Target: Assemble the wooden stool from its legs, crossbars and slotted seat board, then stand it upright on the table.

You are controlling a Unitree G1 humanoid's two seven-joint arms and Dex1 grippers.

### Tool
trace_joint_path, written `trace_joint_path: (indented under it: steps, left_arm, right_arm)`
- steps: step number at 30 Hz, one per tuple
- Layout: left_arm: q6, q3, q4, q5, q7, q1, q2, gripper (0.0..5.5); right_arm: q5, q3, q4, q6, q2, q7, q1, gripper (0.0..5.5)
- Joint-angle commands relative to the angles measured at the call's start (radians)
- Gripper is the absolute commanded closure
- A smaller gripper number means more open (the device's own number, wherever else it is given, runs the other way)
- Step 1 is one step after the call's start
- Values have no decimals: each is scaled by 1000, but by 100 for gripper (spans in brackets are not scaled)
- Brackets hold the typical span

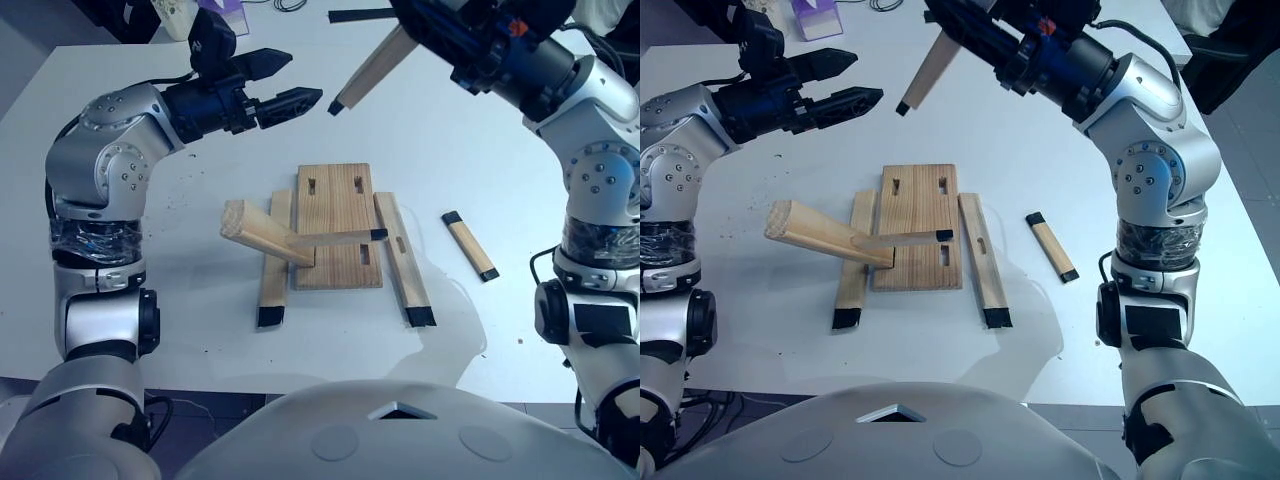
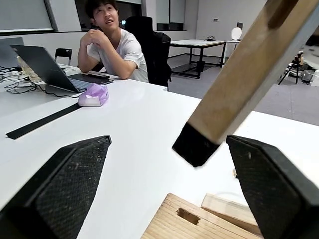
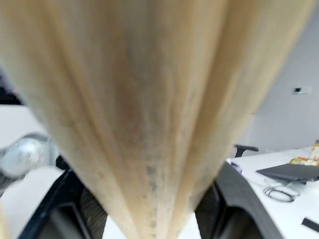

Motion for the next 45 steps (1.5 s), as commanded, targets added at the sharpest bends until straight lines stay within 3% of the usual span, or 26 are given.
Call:
trace_joint_path:
  steps: [1, 13, 22, 26, 32, 39, 45]
  left_arm:
    - [-20, -21, 3, 54, 18, 6, -9, 120]
    - [31, -15, 93, 86, 68, -58, -93, 120]
    - [200, 172, 87, -144, 255, -211, -262, 120]
    - [215, 212, 89, -179, 306, -233, -285, 120]
    - [193, 228, 107, -168, 313, -229, -269, 120]
    - [125, 117, 39, -14, 227, -76, -160, 120]
    - [-52, 95, -44, 151, 155, 175, -6, 120]
  right_arm:
    - [8, -54, 20, -35, 37, -42, -85, 350]
    - [43, -93, -5, -45, 140, -148, -182, 350]
    - [56, -67, -34, -26, 193, -158, -118, 350]
    - [58, -57, -52, -12, 186, -150, -80, 350]
    - [53, -38, -77, 23, 148, -127, -26, 350]
    - [55, -98, -60, 5, 76, -114, -51, 350]
    - [-45, -108, 27, -22, -145, 87, 51, 350]
